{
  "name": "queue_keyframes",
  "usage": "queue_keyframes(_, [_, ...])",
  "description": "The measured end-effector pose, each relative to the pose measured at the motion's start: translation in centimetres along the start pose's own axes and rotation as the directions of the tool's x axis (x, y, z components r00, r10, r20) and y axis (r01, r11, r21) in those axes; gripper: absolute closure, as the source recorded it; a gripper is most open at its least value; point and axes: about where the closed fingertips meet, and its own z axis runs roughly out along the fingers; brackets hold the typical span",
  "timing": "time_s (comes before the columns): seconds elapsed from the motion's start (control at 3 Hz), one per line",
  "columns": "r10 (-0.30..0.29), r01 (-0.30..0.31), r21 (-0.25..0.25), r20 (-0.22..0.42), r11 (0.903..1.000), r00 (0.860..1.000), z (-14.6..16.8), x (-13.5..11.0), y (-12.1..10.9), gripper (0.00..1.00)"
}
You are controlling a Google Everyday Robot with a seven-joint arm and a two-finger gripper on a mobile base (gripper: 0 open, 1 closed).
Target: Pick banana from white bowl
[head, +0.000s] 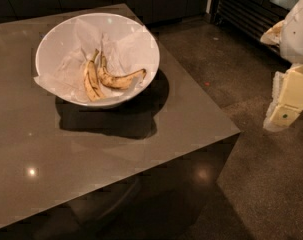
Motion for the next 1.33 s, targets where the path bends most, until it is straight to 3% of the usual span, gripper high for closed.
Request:
queue_keyframes(0.33, [0.0,0.0,0.0,0.0,1.0,1.0,0.0,0.0,0.0,0.0])
queue_keyframes(0.67, [-0.005,0.005,-0.001,-0.027,1.0,1.0,-0.1,-2.8,-2.0,0.0])
queue_keyframes(1.0, [-0.089,0.095,0.051,-0.123,0.9941,0.988,1.2,-13.0,-8.1,0.0])
queue_keyframes(1.33, [-0.114,0.121,0.073,-0.094,0.9899,0.989,1.6,-14.5,-8.4,0.0])
